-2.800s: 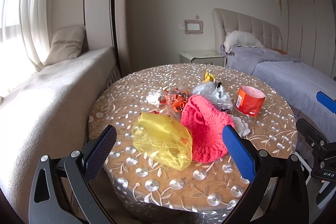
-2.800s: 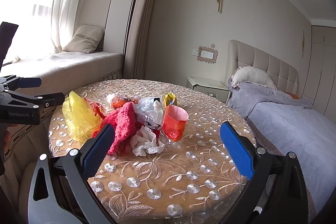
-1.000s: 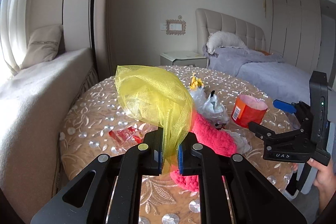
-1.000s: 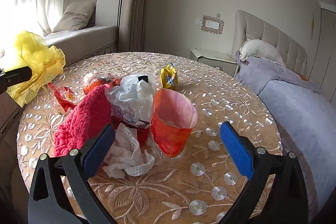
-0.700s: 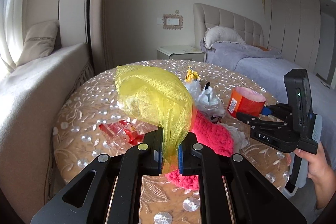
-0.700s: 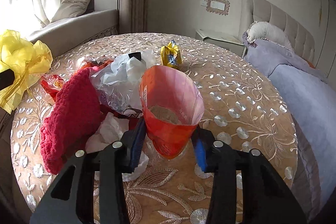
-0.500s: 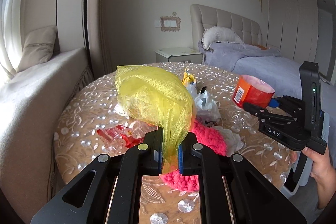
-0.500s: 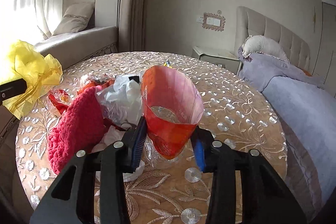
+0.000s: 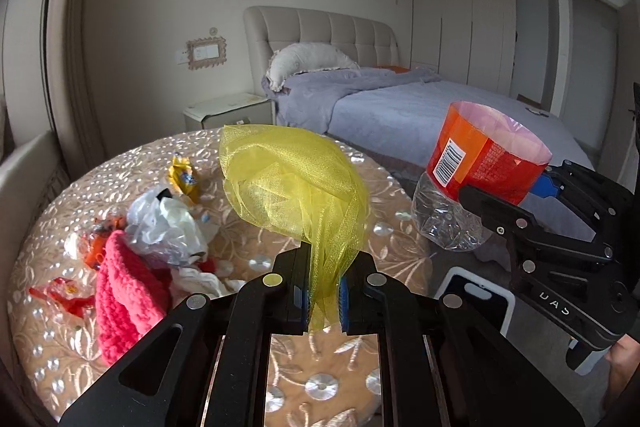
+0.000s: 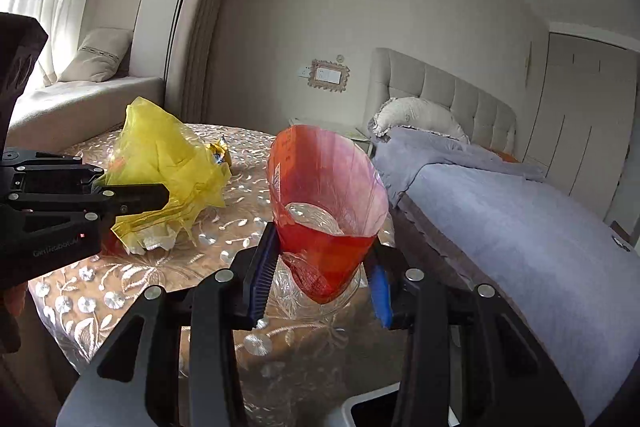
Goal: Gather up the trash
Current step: 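Carry the yellow bag and orange cup bottle over the white bin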
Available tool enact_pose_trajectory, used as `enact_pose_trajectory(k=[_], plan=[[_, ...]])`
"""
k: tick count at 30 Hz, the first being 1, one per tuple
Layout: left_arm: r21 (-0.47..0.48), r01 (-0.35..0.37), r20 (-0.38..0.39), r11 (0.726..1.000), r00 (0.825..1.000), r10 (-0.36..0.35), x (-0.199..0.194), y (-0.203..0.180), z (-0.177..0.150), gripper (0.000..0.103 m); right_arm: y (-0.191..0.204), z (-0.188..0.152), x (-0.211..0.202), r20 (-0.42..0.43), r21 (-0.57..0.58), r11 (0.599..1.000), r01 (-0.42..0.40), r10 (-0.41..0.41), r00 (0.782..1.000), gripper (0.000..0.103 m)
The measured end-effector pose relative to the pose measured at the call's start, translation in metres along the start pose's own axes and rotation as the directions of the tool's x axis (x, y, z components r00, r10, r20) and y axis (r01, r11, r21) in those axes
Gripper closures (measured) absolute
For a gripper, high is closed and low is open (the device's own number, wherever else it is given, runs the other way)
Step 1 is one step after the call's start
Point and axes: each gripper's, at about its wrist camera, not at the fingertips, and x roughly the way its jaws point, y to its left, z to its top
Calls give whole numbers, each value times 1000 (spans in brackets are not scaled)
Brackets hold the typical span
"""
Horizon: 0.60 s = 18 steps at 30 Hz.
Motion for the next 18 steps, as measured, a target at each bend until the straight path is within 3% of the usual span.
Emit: enact_pose_trajectory(k=[5, 10, 18], plan=[[80, 157, -45, 984, 987, -154, 31, -73, -9, 93, -48, -39, -18, -63, 42, 991, 127, -125, 990, 60], [101, 291, -100, 952, 955, -281, 67, -131, -22, 93, -90, -77, -26, -130, 85, 970, 228, -216, 968, 60], [158, 385, -216, 909, 912, -349, 128, -208, -45, 93, -128, -123, -19, -202, 100, 949, 299, -275, 940, 60]])
